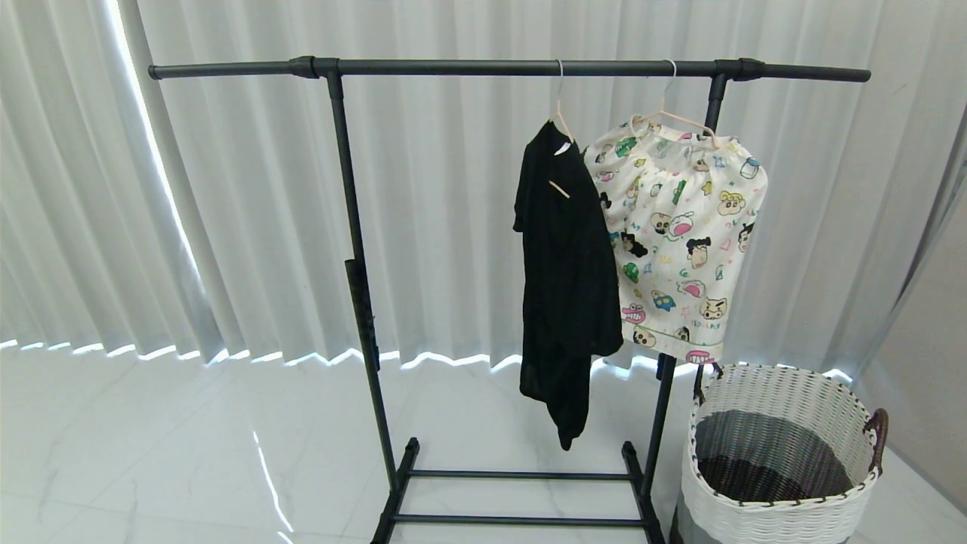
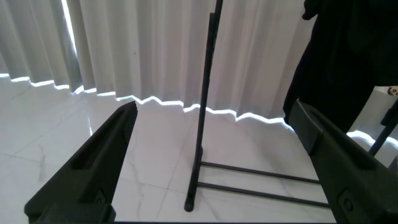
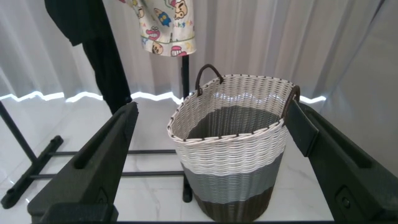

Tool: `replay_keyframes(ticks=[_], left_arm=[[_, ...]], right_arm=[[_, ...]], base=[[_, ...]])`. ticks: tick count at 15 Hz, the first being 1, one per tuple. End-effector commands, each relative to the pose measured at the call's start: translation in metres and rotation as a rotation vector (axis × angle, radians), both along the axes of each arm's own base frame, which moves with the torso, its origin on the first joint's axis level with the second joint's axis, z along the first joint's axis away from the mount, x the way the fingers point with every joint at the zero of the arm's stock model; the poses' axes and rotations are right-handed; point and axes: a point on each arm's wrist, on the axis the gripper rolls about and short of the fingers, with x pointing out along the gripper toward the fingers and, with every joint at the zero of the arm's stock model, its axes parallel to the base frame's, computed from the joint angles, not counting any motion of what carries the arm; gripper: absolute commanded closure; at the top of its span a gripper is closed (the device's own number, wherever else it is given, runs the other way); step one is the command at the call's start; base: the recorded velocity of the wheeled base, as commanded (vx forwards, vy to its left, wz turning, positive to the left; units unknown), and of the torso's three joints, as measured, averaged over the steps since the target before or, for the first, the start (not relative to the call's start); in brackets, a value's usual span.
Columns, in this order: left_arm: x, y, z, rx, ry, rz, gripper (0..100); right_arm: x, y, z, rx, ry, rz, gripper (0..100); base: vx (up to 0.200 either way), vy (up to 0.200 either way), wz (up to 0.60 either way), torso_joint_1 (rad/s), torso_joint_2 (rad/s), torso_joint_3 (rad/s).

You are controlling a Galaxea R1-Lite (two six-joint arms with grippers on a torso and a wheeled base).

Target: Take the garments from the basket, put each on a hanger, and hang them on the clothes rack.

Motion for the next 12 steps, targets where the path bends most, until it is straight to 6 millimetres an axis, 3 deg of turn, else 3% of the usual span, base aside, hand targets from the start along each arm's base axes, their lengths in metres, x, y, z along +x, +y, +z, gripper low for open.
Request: replay_keyframes(ticks=[1, 12], left_arm=[[-0.0002, 0.0, -0.0001, 0.0, -0.002, 0.001, 0], [-0.0002, 0.0, -0.0001, 0.0, -0.002, 0.001, 0]], right_arm=[[-0.0003, -0.0001, 0.0004, 0.0, -0.004, 0.002, 0], [-0.0003, 0.0, 0.0002, -0.008, -0.002, 0.002, 0]], base=[[0.0, 0.0, 0.0, 0.0, 0.0, 0.0], [0.0, 0.0, 0.0, 0.0, 0.0, 0.0]])
